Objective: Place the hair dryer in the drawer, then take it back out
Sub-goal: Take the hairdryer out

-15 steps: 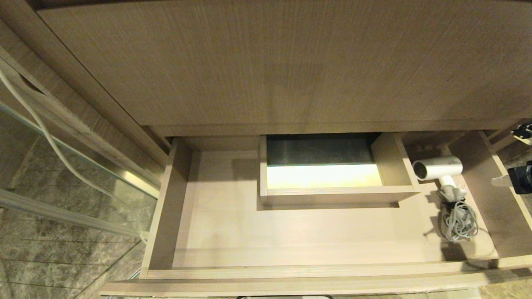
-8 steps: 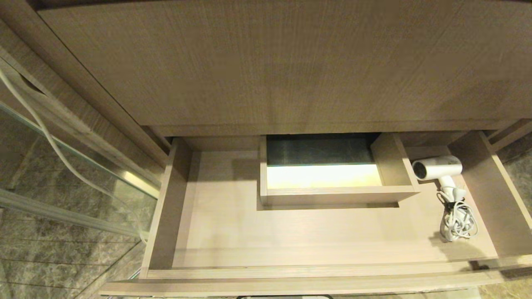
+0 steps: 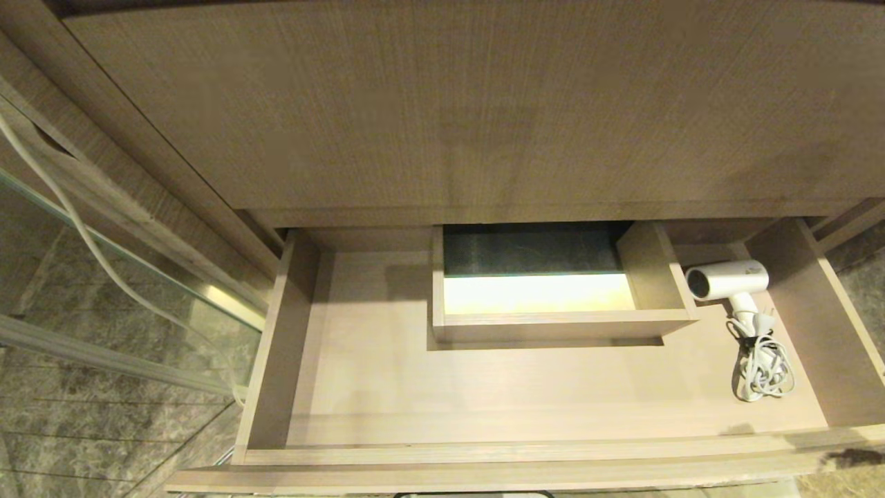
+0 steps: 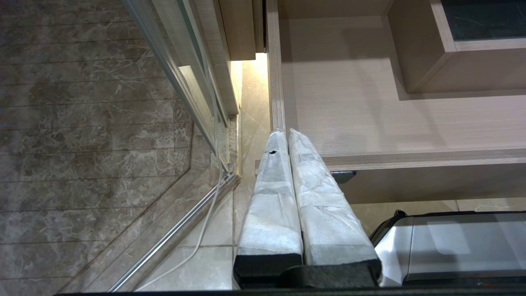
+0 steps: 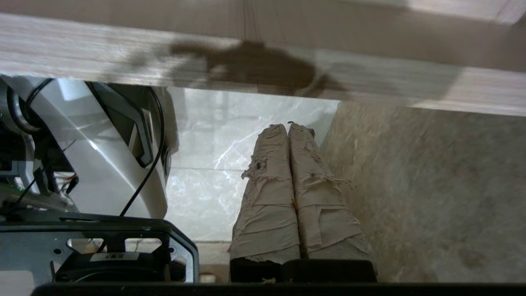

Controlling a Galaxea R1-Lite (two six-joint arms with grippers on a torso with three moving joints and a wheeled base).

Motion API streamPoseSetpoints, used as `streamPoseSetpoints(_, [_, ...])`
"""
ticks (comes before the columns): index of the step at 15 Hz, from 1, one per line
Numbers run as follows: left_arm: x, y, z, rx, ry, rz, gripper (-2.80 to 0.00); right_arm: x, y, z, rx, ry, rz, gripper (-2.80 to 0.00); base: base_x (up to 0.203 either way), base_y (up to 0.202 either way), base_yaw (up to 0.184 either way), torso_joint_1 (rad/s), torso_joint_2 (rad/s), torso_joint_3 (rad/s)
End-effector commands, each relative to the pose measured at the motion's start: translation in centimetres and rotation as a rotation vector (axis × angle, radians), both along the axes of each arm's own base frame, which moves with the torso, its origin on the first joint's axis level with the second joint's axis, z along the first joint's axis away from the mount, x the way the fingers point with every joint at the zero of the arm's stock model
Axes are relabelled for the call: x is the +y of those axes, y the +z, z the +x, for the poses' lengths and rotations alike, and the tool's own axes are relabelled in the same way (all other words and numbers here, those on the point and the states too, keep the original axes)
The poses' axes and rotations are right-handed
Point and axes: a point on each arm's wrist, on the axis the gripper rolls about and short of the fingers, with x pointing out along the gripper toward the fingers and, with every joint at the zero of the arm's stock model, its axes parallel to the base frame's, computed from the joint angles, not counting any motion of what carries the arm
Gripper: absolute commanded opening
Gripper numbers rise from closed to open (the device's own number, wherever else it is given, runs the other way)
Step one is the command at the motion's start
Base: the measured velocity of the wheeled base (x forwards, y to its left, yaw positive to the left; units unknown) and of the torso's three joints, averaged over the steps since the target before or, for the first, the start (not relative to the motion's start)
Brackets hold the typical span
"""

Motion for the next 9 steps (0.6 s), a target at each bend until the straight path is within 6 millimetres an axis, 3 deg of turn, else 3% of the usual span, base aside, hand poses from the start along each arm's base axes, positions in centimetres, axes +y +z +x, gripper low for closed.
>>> streamPoseSetpoints(1, [0.0,0.0,0.0,0.0,0.0,0.001,-2.8,-0.2,-0.9,0.2,0.038,0.004,0.028,-2.8,0.0,0.0,0.0,0.0,0.0,0.0])
streamPoseSetpoints(9, [0.0,0.0,0.0,0.0,0.0,0.0,-2.8,-1.5,-2.5,1.9,0.059,0.011,0.046,-2.8,0.0,0.0,0.0,0.0,0.0,0.0])
